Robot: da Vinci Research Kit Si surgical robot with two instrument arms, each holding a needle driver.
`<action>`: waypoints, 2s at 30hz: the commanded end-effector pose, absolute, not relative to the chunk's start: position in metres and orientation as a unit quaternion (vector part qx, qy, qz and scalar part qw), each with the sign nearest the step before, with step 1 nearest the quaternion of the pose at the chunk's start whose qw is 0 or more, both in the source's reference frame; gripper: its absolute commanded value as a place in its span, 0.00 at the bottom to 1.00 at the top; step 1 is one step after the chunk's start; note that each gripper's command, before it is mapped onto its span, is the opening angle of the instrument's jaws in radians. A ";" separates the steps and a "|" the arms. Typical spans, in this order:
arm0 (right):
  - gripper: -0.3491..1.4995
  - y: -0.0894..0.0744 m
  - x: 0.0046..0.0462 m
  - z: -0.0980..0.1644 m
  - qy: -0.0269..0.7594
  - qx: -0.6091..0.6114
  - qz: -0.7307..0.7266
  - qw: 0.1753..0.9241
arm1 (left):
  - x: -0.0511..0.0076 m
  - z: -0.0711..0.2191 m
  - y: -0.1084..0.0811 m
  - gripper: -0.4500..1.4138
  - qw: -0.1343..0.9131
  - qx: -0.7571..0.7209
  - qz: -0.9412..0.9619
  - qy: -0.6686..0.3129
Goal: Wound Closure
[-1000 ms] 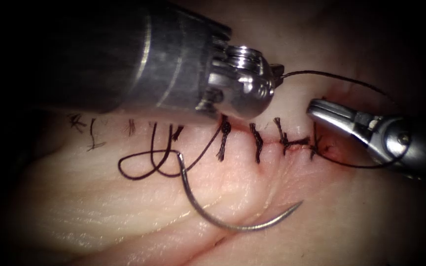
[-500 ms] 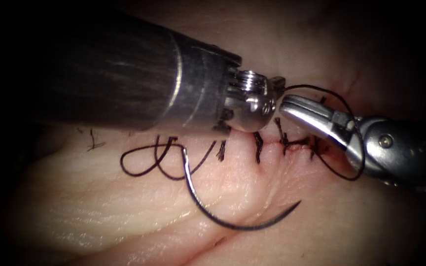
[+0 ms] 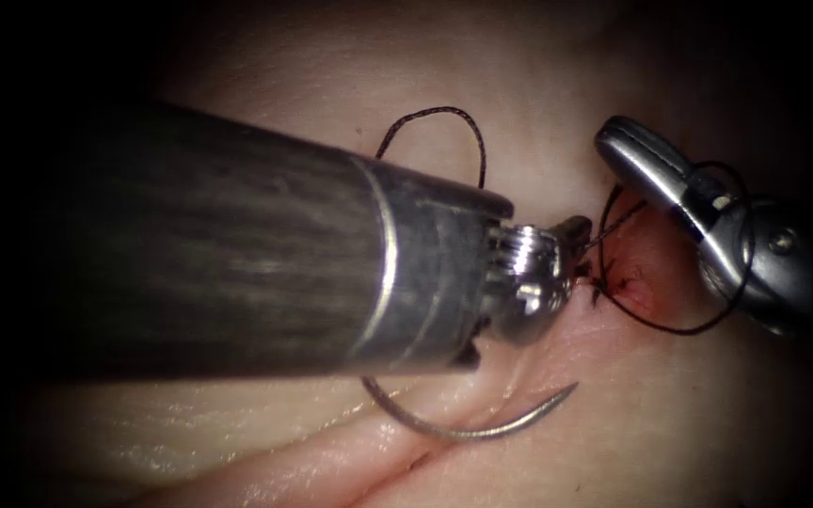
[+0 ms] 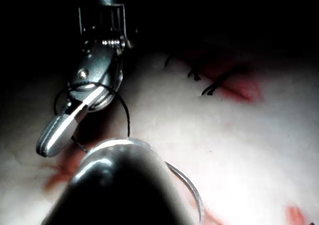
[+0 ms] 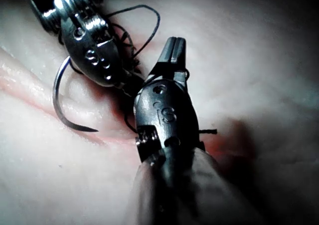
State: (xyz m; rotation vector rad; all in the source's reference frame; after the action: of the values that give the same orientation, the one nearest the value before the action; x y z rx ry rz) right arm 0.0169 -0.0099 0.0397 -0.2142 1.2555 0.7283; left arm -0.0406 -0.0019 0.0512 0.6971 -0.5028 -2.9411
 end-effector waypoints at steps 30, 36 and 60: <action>0.68 -0.010 0.0159 0.049 0.370 0.077 0.629 0.679 | -0.0416 0.051 -0.005 0.00 0.043 0.235 -0.961 -0.141; 0.75 -0.011 0.0156 0.051 0.357 0.080 0.635 0.680 | -0.0417 0.051 -0.005 0.00 0.043 0.235 -0.961 -0.141; 0.00 -0.013 0.0146 0.044 0.506 -0.014 0.527 0.683 | -0.0374 0.051 0.004 0.00 0.031 0.223 -0.967 -0.117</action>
State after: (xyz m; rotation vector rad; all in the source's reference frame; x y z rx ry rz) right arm 0.0140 -0.0129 0.0436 -0.0617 1.1563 1.1540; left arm -0.0364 0.0046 0.0507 0.6849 -0.3485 -2.9854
